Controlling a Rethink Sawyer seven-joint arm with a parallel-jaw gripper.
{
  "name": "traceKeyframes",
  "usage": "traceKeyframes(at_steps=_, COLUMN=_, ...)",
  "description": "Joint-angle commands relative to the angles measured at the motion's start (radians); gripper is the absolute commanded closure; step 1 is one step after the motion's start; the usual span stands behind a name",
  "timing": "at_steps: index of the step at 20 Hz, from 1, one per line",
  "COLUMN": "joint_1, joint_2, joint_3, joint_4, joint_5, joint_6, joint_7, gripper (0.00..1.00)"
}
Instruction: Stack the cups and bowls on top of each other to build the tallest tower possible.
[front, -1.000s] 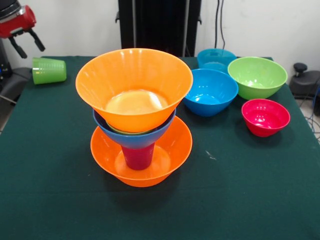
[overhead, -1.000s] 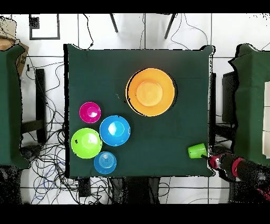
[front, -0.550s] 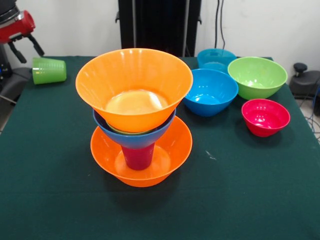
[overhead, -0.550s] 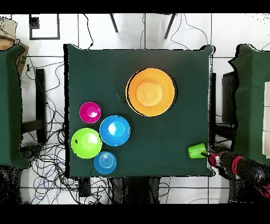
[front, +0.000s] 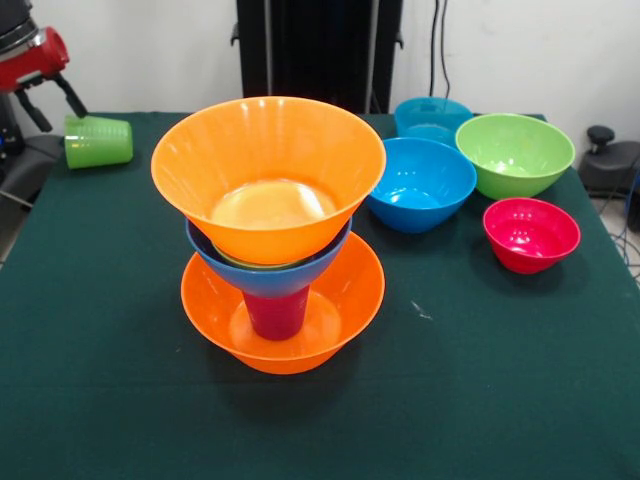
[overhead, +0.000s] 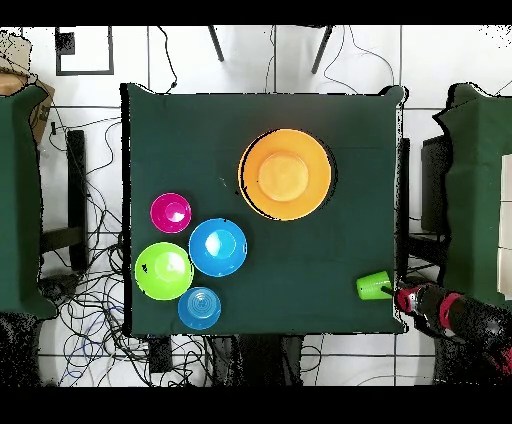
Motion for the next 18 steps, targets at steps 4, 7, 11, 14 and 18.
traceKeyframes(at_steps=4, joint_1=0.073, joint_2=0.034, joint_3=-0.044, joint_4=-0.043, joint_5=-0.085, joint_6=-0.045, joint_7=-0.239, gripper=0.00)
traceKeyframes(at_steps=7, joint_1=0.075, joint_2=0.045, joint_3=-0.047, joint_4=-0.040, joint_5=-0.090, joint_6=-0.055, joint_7=-0.230, gripper=0.00)
traceKeyframes(at_steps=11, joint_1=0.079, joint_2=0.063, joint_3=-0.057, joint_4=-0.033, joint_5=-0.099, joint_6=-0.078, joint_7=-0.209, gripper=0.00)
traceKeyframes(at_steps=14, joint_1=0.084, joint_2=0.082, joint_3=-0.066, joint_4=-0.038, joint_5=-0.111, joint_6=-0.095, joint_7=-0.200, gripper=0.00)
traceKeyframes(at_steps=18, joint_1=0.084, joint_2=0.098, joint_3=-0.074, joint_4=-0.045, joint_5=-0.118, joint_6=-0.108, joint_7=-0.203, gripper=0.00)
